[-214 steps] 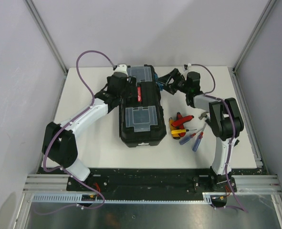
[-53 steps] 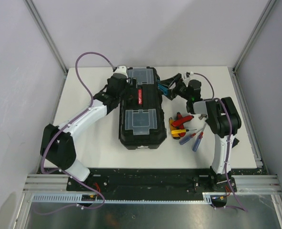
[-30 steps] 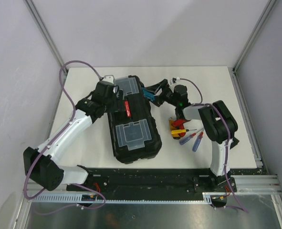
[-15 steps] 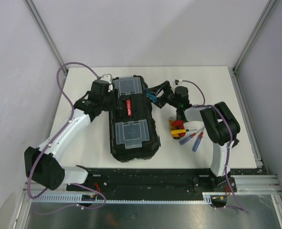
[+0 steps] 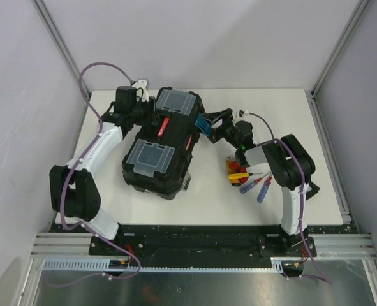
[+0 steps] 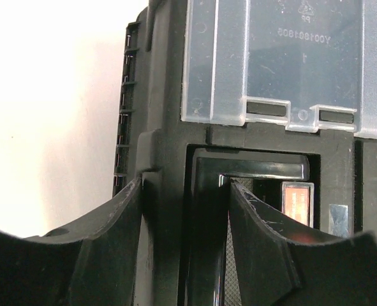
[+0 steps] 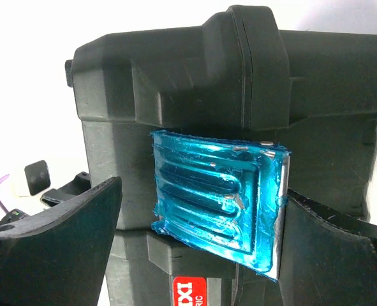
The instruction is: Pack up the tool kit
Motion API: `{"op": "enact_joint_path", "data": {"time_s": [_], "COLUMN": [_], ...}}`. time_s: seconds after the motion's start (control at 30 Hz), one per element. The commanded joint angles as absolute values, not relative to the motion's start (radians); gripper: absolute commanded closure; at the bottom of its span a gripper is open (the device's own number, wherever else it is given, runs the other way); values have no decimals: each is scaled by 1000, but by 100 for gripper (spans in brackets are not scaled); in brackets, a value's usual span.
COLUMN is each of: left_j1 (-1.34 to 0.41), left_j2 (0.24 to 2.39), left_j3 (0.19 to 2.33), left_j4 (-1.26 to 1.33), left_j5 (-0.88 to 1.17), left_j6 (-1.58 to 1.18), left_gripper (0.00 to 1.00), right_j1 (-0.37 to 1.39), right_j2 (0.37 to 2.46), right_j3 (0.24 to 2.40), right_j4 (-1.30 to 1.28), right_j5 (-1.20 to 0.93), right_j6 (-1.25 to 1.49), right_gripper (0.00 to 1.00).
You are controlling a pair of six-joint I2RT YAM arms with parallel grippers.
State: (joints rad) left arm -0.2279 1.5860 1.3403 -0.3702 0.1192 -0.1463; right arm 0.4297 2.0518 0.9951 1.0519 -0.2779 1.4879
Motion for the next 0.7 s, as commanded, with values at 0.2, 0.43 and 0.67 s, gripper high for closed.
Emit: {"op": "enact_joint_path", "data": {"time_s": [0.2,0.43,0.67], "left_j1": [-231,-241,-314], "left_j2": [1515,1359,1308], "left_j3": [1403,1442,1396], "left_j4": [-407,-435,-437], "left_j5": [-115,-104,-48], "left_j6": [-196,-290,-288], "left_gripper": [12,7,6], "right_j1": [479,494,498], "right_j2": [2018,1980,1868], "right_j3": [1022,1022,1009], "right_j4": [1324,1259,874], "right_j5": [-346,-310,-292], "right_j6": [1559,1550,1403], "right_gripper": [9,11,7]}}
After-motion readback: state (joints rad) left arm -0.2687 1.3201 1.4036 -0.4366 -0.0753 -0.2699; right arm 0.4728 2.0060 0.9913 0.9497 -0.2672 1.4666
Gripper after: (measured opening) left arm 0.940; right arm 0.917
